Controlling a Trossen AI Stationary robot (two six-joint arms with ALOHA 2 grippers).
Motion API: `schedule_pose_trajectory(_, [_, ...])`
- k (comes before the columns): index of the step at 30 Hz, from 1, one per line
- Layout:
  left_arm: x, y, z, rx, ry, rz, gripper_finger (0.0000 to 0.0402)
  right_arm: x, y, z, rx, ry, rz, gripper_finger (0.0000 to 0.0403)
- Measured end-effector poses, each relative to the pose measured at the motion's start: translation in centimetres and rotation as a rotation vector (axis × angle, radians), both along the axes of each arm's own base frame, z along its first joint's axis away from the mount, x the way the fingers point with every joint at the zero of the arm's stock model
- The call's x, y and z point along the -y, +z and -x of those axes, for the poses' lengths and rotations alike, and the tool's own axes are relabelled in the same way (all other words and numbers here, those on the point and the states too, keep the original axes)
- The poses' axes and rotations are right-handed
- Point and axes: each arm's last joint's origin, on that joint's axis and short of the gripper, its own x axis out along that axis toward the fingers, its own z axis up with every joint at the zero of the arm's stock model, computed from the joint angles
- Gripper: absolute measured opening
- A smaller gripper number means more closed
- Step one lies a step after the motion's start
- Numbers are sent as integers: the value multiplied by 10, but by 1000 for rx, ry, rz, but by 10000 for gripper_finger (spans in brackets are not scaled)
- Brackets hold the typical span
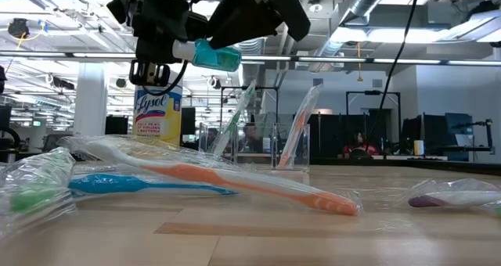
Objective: Pick & Place toothbrushing station
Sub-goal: Put the left blue mouthwash into the transparent organizer
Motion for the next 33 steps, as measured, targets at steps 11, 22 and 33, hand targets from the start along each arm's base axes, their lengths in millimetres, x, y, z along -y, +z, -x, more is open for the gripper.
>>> schedule_pose_trajectory(11, [1,7,-6,78,-11,64,86,0,0,0,-4,5,7,155])
schedule_pose_trajectory(22, [2,7,-6,69,-4,80,86,0,-1,0,-9,6,10,89])
schedule_pose_trajectory(33, [1,8,-7,87,6,55,129,0,-1,1,-9,-13,-15,66])
